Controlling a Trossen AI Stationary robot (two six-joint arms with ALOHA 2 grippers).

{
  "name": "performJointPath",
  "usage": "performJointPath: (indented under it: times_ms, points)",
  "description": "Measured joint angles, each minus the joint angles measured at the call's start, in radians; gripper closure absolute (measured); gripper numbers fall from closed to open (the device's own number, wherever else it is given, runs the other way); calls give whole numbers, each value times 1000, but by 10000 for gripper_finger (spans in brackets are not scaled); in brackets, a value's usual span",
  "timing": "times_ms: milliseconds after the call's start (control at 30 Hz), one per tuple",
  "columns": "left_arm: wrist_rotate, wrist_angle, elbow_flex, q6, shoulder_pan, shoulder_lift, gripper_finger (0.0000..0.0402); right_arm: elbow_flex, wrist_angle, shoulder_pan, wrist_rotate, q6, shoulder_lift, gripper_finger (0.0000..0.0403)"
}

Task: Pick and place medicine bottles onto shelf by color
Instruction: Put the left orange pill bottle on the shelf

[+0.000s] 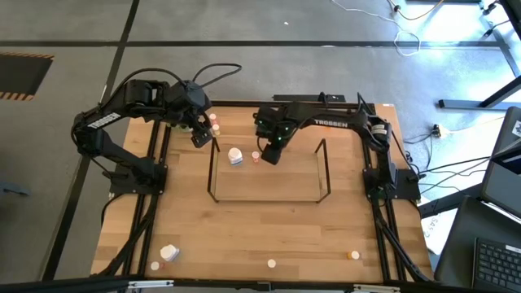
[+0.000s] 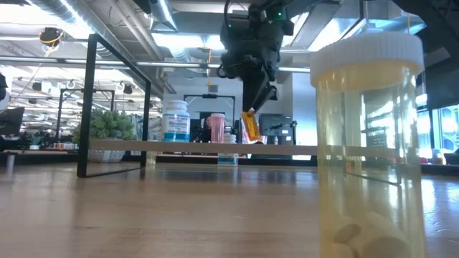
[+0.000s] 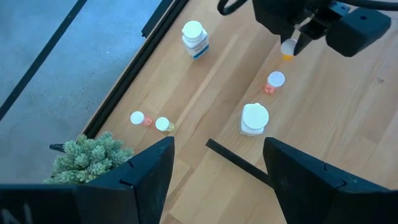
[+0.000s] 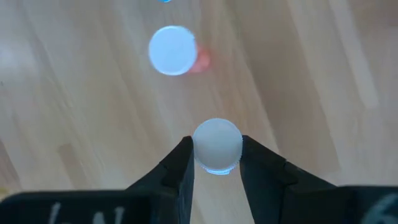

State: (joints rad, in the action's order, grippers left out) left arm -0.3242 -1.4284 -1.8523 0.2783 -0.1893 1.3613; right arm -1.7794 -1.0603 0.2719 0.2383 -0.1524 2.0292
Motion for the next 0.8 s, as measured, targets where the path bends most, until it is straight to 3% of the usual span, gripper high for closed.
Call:
performJointPath:
  times_ms: [400, 800]
  points:
    - [0, 0, 0, 1, 0, 0, 160, 0, -1, -4, -19, 27, -7, 287]
    - [0, 0, 0, 1, 0, 0, 160, 0, 42, -15, -50, 81, -162, 287]
